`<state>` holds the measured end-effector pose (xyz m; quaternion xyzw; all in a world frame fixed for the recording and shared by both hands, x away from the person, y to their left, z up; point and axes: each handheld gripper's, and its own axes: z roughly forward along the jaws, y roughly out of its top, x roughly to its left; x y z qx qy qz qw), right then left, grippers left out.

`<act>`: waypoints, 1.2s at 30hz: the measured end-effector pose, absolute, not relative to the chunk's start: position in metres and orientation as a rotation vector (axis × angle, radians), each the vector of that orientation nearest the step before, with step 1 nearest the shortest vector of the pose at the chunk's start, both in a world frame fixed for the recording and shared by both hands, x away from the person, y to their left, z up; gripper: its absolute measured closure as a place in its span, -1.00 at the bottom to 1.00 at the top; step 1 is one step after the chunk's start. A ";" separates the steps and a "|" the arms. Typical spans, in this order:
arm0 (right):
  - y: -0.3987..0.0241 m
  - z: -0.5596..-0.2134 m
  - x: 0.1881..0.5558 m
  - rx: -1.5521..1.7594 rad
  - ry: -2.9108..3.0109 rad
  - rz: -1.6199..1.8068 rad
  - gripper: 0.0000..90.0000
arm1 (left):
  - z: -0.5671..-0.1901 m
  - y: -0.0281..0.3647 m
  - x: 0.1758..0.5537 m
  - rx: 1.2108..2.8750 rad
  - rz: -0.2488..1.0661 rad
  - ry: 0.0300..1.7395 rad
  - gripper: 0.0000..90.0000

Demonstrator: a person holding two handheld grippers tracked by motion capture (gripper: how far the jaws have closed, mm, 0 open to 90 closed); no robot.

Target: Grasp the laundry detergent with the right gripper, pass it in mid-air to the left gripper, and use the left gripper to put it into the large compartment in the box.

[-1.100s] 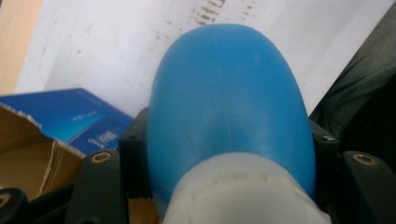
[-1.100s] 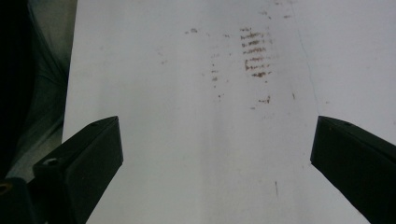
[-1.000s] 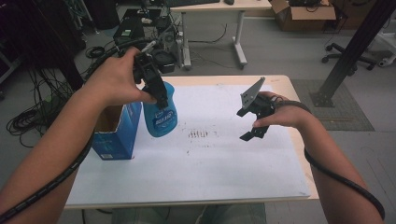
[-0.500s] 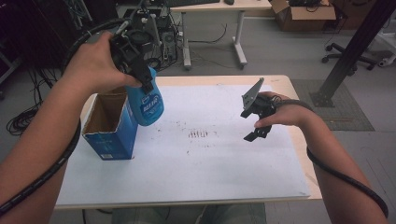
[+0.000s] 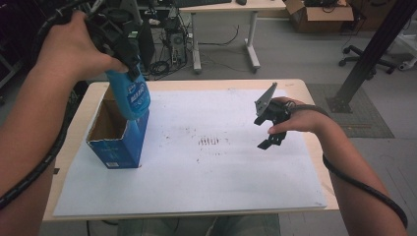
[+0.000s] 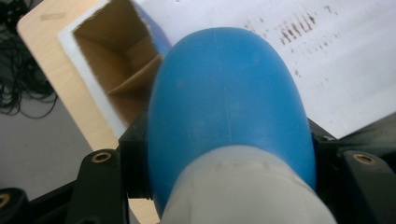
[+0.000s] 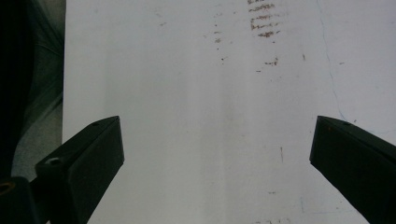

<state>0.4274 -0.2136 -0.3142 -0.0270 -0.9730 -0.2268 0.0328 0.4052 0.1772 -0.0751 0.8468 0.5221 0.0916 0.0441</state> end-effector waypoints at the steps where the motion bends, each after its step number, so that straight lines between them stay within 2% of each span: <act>1: -0.214 -0.314 0.428 -0.079 -2.997 -0.699 -0.94 | -0.072 0.181 0.406 2.567 0.285 1.625 -0.16; 8: -0.216 -0.312 0.428 -0.089 -2.990 -0.692 -0.94 | -0.061 0.205 0.413 2.409 0.280 1.822 -0.16; 15: -0.220 -0.317 0.429 -0.097 -2.975 -0.674 -0.93 | -0.059 0.226 0.419 2.325 0.296 1.950 -0.16; 36: -0.215 -0.305 0.431 -0.100 -2.981 -0.609 -0.93 | -0.081 0.253 0.420 2.241 0.281 2.073 -0.16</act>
